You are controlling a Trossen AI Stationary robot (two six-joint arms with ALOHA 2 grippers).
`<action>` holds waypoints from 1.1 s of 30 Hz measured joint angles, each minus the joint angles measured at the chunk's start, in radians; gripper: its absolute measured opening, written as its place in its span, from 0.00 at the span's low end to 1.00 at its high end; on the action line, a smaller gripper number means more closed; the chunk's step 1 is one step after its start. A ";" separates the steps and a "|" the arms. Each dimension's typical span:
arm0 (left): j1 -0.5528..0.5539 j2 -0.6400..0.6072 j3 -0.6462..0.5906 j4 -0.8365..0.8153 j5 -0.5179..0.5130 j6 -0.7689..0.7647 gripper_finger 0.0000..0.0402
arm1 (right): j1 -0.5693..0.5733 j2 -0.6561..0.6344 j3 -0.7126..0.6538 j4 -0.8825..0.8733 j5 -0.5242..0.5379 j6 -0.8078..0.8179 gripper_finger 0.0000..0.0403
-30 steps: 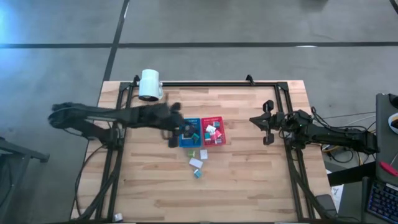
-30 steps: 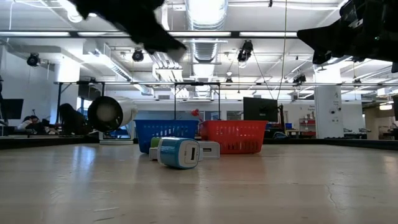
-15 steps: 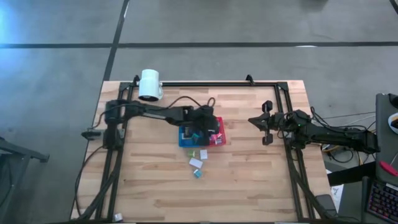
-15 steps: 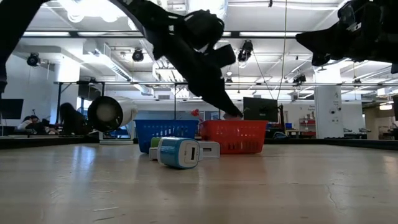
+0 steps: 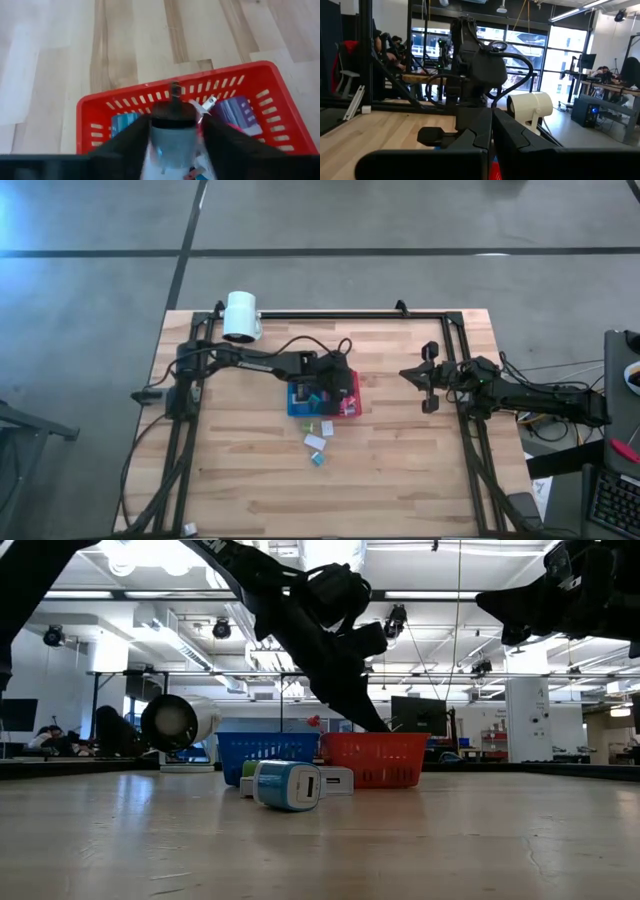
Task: Pick & Place Office items
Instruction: Put the white black charger adapter into the red bin, then put the white charger adapter into the red bin
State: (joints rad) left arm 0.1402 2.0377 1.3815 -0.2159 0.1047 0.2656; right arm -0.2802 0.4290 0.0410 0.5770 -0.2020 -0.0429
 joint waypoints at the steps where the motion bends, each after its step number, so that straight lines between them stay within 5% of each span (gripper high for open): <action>1: 0.000 -0.002 -0.001 -0.007 0.000 0.000 0.52 | 0.000 0.000 0.000 0.000 0.000 0.000 0.02; 8: 0.000 -0.095 -0.002 -0.081 0.000 0.040 0.89 | 0.000 0.000 0.000 0.000 0.000 0.002 0.02; 15: 0.002 -0.401 -0.165 0.021 -0.001 0.046 0.90 | 0.000 -0.001 0.000 -0.001 0.000 -0.002 0.02; 24: 0.034 -1.005 -0.714 0.379 -0.176 -0.129 0.62 | 0.000 -0.001 0.000 0.001 0.000 0.006 0.02; 33: 0.033 -1.438 -0.996 0.464 -0.023 -0.251 0.04 | 0.000 -0.001 0.000 0.043 0.001 0.010 0.02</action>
State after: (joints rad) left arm 0.1734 0.5993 0.3856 0.2483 0.0820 0.0151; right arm -0.2802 0.4278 0.0407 0.6201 -0.2012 -0.0327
